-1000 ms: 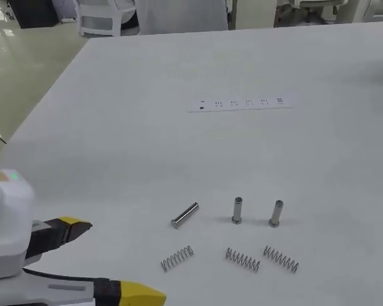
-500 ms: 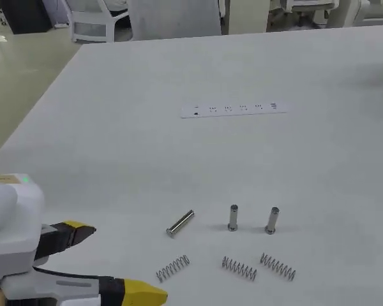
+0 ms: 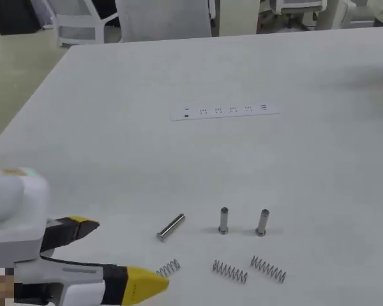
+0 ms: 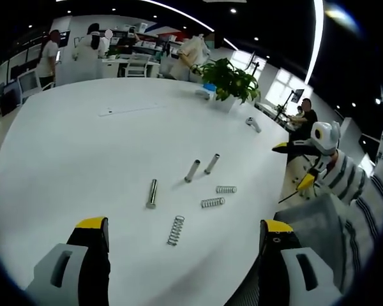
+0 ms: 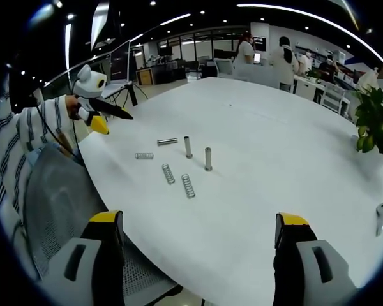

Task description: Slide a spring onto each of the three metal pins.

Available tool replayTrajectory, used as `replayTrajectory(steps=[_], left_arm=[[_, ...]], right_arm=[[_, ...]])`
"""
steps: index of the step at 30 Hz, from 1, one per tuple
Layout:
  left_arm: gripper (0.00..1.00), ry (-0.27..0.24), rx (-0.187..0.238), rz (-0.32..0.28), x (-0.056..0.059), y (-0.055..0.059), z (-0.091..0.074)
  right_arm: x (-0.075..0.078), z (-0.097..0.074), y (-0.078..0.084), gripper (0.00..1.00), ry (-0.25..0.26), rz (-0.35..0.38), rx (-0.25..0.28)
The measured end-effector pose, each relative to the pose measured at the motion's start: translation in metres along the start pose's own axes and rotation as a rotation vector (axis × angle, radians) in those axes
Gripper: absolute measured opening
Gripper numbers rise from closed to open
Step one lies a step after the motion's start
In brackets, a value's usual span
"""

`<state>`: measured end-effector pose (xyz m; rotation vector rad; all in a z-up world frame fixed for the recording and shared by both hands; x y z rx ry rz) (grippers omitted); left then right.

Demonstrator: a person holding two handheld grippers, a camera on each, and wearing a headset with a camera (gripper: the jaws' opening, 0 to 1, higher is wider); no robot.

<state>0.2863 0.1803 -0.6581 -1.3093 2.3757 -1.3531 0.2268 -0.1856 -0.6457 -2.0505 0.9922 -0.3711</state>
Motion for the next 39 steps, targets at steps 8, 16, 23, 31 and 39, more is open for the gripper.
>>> replayTrajectory(steps=[8,16,23,31,39], left_arm=[[0.96,-0.016,-0.041,0.033,-0.005,-0.001,0.012],[0.95,-0.004,-0.058,0.055,-0.01,-0.009,0.025],[0.94,0.004,-0.067,0.058,-0.014,-0.013,0.038],[0.93,0.015,-0.111,0.062,-0.017,-0.008,0.055],[0.9,0.01,-0.128,0.067,-0.018,-0.008,0.063]], right_arm=[[0.0,0.0,0.001,0.97,0.008,0.007,-0.002],[-0.004,0.001,0.002,0.97,-0.001,0.013,-0.005],[-0.005,0.002,0.003,0.97,-0.003,0.014,-0.006],[-0.002,0.001,0.004,0.96,-0.004,0.014,-0.014],[-0.002,0.004,0.006,0.96,-0.015,0.012,-0.024]])
Point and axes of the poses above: the centre of the closed fingertips' face, and the gripper's own axes: z roughly forward along the fingers, x roughly to its right, y roughly out of its underside, the point moved 9 cm from there along -z, roughly backward along the fingers, and after that the axes turned 2 degrees about x, right-handed, at the moved point
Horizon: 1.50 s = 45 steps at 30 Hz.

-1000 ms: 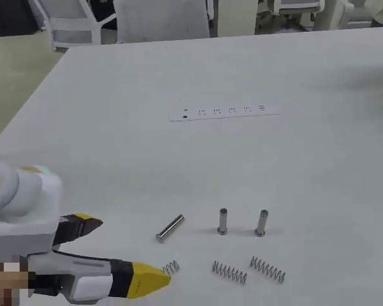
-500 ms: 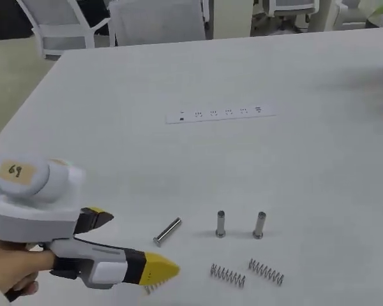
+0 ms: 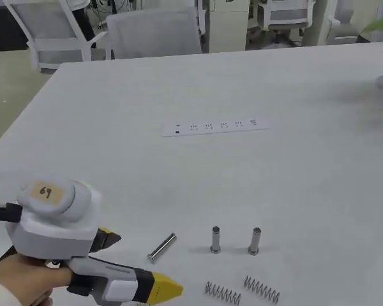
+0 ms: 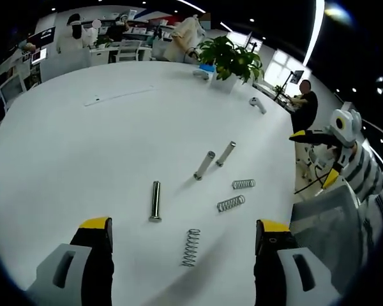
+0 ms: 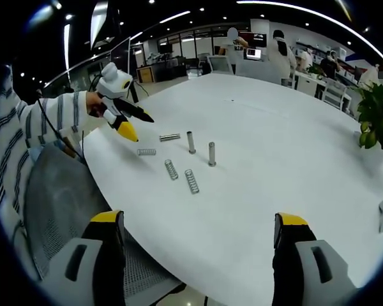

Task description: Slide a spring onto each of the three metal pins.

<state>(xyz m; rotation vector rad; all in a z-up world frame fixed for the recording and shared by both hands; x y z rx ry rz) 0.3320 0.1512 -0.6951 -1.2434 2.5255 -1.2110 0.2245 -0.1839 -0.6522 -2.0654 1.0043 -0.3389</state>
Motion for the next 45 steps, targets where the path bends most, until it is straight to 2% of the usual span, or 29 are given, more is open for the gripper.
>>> replayTrajectory(steps=[7,16,19,23,38,45], left_arm=[[0.89,0.009,-0.003,-0.017,-0.004,0.0,0.006],[0.87,0.016,-0.022,-0.009,-0.006,0.0,0.018],[0.84,0.001,-0.022,-0.009,-0.006,0.0,0.02],[0.81,-0.01,-0.015,-0.017,-0.008,-0.001,0.023],[0.68,-0.007,-0.035,-0.034,-0.008,-0.001,0.037],[0.63,-0.017,-0.028,-0.036,-0.01,-0.003,0.041]], right_arm=[[-0.002,0.001,0.0,0.95,-0.008,-0.002,-0.009],[-0.004,0.003,0.002,0.95,-0.014,0.008,-0.016],[-0.005,0.003,0.004,0.95,-0.017,0.007,-0.034],[-0.004,0.004,0.006,0.95,-0.019,0.015,-0.033],[-0.006,0.008,0.011,0.94,-0.029,0.023,-0.05],[-0.006,0.01,0.01,0.94,-0.029,0.022,-0.047]])
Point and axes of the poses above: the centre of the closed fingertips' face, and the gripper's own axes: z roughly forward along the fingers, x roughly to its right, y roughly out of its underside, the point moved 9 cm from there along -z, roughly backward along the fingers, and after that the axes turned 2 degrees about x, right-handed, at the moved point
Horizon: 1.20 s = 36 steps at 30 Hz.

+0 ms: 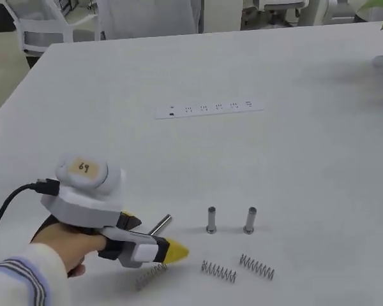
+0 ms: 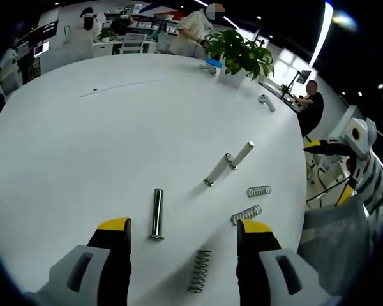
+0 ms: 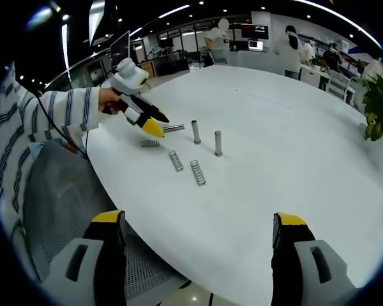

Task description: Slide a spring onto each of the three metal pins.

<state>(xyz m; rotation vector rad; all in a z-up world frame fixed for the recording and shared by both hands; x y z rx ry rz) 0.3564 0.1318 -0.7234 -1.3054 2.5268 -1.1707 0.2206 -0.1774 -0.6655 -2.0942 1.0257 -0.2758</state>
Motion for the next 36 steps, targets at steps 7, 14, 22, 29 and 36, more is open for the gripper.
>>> replayTrajectory(steps=[7,14,22,29,36], left_arm=[[0.6,0.008,-0.006,0.008,0.003,0.0,0.006],[0.55,0.007,0.017,-0.01,-0.002,-0.005,0.013],[0.46,-0.008,0.022,0.025,-0.009,-0.014,0.02],[0.41,-0.012,-0.003,0.063,-0.01,-0.016,0.028],[0.32,-0.037,-0.009,0.103,-0.011,-0.018,0.034]], right_arm=[[-0.001,0.001,-0.002,0.94,0.001,-0.006,-0.007],[-0.002,0.002,-0.002,0.94,-0.001,-0.003,-0.01],[-0.002,0.003,-0.004,0.93,-0.003,-0.002,-0.014],[-0.002,0.004,-0.004,0.93,-0.007,-0.004,-0.018],[-0.002,0.005,-0.004,0.92,-0.014,-0.003,-0.025]])
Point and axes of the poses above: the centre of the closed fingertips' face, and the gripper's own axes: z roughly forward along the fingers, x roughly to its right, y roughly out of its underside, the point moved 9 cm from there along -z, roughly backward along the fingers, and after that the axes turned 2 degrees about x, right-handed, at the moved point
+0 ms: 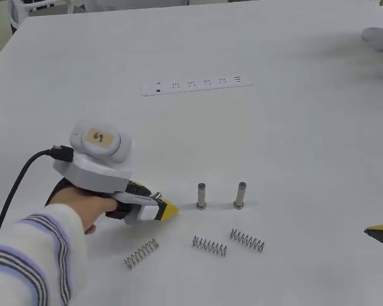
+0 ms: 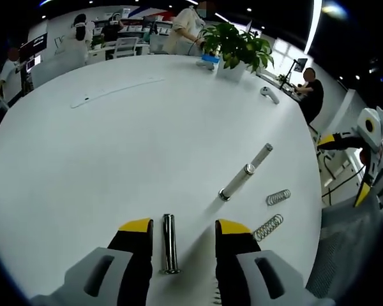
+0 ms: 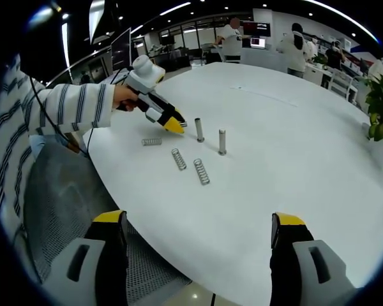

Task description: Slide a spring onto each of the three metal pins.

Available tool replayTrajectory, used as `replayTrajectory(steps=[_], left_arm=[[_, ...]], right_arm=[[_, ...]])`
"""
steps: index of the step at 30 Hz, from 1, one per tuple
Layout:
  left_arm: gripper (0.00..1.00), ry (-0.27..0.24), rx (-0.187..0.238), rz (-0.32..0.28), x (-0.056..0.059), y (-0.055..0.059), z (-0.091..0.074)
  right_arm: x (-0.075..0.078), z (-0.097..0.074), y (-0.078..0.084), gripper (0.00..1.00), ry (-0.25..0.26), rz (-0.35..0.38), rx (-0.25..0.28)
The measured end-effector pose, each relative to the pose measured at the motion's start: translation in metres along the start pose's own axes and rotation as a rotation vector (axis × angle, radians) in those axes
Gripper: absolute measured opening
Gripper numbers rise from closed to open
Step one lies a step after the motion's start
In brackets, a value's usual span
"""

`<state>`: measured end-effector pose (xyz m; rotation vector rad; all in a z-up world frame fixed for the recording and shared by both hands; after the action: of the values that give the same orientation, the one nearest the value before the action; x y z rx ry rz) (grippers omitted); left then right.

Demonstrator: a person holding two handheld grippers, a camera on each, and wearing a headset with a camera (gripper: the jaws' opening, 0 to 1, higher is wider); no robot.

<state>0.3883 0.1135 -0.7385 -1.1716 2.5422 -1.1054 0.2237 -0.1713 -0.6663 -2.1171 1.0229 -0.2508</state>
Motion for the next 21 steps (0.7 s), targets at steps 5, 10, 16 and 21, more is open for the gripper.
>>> replayTrajectory(steps=[5,10,16,21], left_arm=[[0.27,-0.014,0.001,0.013,-0.0013,-0.0006,0.0006],[0.2,-0.033,0.003,0.019,-0.0019,0.0003,0.0014],[0.1,-0.086,0.004,0.051,-0.0056,0.0005,0.0009],[0.02,-0.109,0.0,0.049,-0.0045,0.0011,-0.0012]], right_arm=[[0.0006,0.0006,-0.0005,0.92,0.002,0.003,0.003],[0.0019,0.0002,-0.0019,0.92,0.011,0.014,0.022],[0.0005,0.0015,-0.0014,0.92,0.005,0.007,0.018],[-0.0008,0.0023,-0.0033,0.92,0.001,0.005,0.022]])
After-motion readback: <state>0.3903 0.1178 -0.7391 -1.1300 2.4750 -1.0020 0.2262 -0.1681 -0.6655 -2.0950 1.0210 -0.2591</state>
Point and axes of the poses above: the centre of the closed fingertips' face, and the gripper's own axes: z roughly forward along the fingers, x roughly to its right, y roughly out of its underside, the point moved 9 cm from there along -z, roughly backward along the fingers, and after that the axes turned 2 degrees about x, right-handed, at the moved point
